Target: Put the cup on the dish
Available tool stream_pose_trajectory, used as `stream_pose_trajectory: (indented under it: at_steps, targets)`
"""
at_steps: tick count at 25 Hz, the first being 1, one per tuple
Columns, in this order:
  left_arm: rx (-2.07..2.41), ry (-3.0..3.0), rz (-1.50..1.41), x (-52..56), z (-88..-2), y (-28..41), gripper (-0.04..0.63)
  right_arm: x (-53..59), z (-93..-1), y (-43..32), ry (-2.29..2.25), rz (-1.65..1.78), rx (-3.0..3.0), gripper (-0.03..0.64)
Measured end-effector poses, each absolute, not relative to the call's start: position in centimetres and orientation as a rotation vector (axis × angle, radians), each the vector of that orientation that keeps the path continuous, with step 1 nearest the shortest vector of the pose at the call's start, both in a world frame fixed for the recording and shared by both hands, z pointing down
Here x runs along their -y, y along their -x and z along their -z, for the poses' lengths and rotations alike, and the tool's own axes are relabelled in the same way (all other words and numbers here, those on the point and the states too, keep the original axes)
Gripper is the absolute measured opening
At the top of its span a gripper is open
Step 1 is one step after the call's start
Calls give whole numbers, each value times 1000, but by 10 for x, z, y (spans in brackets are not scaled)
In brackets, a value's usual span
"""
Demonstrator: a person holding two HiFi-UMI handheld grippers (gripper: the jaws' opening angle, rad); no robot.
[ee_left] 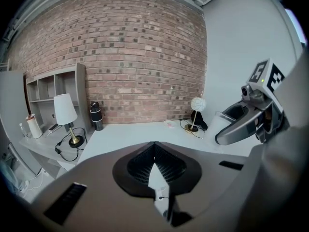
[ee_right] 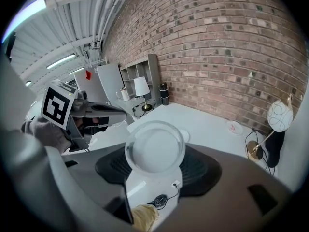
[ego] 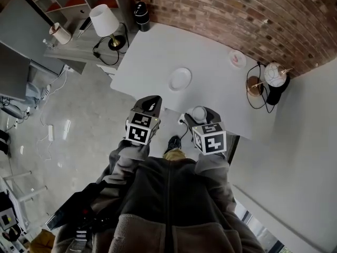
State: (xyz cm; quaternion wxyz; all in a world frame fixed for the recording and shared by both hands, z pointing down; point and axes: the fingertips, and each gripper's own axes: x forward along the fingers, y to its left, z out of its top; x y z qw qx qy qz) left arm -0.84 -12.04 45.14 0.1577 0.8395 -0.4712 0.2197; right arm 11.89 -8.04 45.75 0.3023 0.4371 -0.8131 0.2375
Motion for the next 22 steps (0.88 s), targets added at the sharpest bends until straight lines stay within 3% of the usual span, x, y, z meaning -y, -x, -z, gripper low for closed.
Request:
stream_pose_trajectory:
  at_steps: [8,22]
  targets:
    - [1355,-2337,-652,165,-466,-5,5,133,-467,-134,-1083,-628,2161,267]
    - [1223,-2253,-715,205,-529,20,5,189,-508,-92,-1123,-654,2122,267]
